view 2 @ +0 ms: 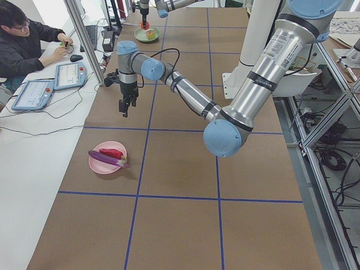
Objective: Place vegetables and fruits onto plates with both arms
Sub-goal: 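Release the pomegranate beside the peach and lift the right gripper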
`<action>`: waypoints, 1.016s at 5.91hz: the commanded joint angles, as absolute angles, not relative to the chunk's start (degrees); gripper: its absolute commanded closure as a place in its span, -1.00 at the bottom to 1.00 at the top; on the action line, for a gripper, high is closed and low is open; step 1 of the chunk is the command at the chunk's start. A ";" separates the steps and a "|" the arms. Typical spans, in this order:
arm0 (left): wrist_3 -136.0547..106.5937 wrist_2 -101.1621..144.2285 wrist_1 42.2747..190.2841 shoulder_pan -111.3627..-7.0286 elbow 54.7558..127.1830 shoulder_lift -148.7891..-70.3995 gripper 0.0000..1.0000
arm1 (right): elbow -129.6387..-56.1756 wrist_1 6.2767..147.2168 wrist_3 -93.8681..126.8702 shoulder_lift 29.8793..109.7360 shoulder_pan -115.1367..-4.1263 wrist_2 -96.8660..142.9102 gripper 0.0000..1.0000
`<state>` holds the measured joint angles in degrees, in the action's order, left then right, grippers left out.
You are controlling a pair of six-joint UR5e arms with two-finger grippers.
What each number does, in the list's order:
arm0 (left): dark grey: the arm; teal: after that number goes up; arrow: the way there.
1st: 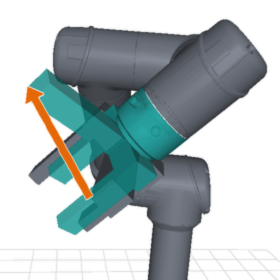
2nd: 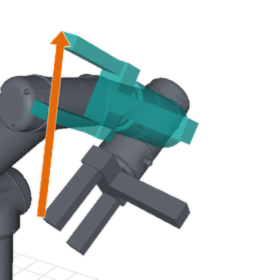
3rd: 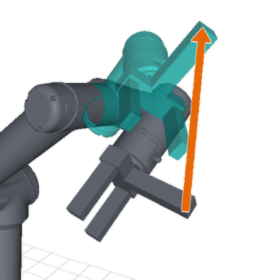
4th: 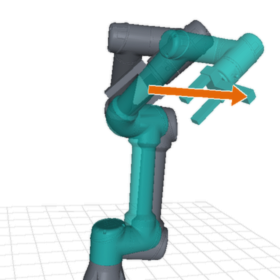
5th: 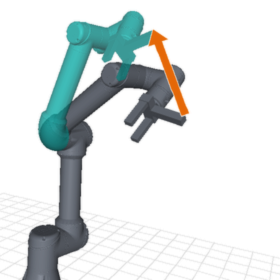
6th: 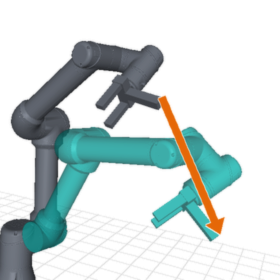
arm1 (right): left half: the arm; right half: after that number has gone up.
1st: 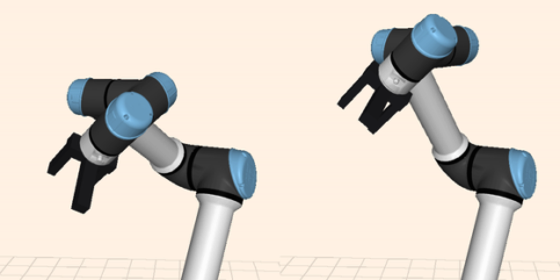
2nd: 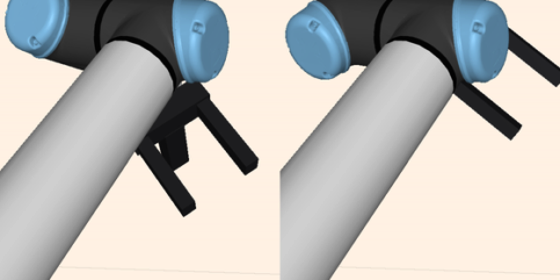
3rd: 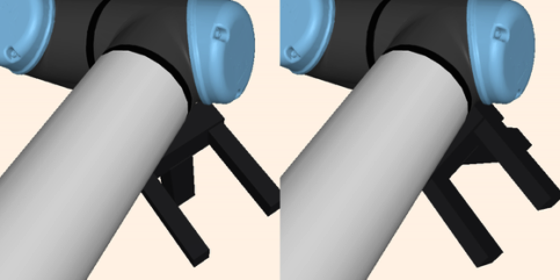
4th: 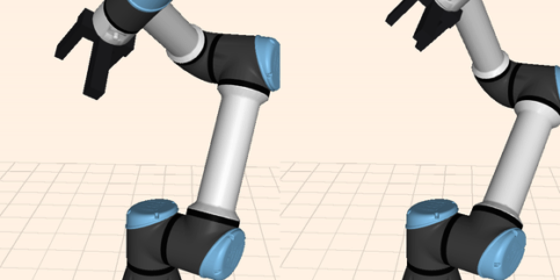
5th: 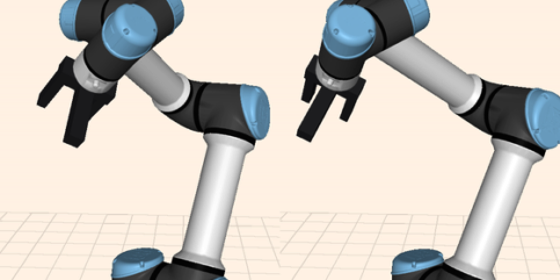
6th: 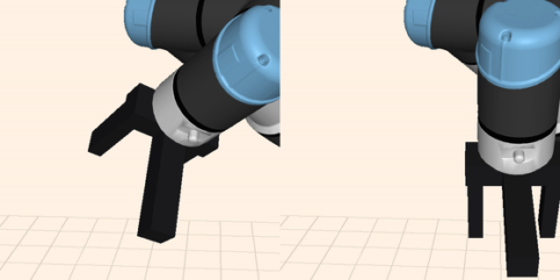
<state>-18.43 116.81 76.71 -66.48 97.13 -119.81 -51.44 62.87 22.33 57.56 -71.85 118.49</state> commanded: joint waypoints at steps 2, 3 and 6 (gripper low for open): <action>-18.37 116.72 76.82 -66.62 96.77 -119.88 -1.00 | -53.86 64.24 21.71 57.92 -73.29 123.29 -1.00; -18.20 116.81 76.82 -67.23 96.59 -119.88 -1.00 | -59.36 69.99 21.10 58.18 -75.82 126.27 -1.00; -2.71 118.38 76.38 -74.76 94.50 -117.78 -1.00 | -91.91 101.60 11.81 67.54 -80.76 130.85 -1.00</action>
